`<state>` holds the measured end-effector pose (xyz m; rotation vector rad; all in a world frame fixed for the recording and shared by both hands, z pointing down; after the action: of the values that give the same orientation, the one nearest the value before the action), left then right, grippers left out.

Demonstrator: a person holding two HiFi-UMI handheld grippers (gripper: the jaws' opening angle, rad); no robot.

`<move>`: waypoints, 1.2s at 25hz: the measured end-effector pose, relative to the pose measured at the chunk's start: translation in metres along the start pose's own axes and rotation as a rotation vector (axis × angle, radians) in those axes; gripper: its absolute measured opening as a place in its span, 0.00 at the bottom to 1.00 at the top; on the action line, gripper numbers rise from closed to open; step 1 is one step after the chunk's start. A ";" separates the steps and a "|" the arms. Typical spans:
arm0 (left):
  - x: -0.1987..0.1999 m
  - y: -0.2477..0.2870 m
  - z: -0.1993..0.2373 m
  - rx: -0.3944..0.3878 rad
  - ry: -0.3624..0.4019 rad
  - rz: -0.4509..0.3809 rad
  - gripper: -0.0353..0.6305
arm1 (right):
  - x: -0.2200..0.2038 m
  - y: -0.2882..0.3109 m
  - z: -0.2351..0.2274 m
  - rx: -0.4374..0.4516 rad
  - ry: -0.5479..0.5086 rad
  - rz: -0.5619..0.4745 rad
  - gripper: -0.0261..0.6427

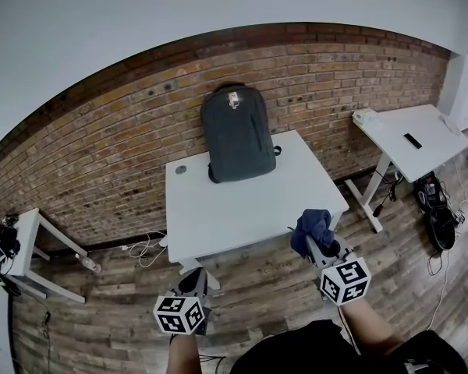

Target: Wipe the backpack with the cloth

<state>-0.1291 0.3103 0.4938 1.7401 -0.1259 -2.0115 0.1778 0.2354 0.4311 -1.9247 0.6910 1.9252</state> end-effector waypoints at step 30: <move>-0.083 -0.118 -0.201 0.068 -0.033 -0.058 0.04 | -0.028 -0.238 -0.034 0.066 -0.022 -0.019 0.09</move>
<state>0.0350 0.4950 0.4882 1.7718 -0.1587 -2.1003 0.3389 0.4166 0.4349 -1.8610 0.7179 1.8855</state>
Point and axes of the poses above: the fingertips, and each gripper's own axes: y forward along the fingers, z to its left, x out of its top, the point moved 3 cm from there along -y, backward along the fingers, and after that the axes turned 1 degree about x, right-handed, at the moved point
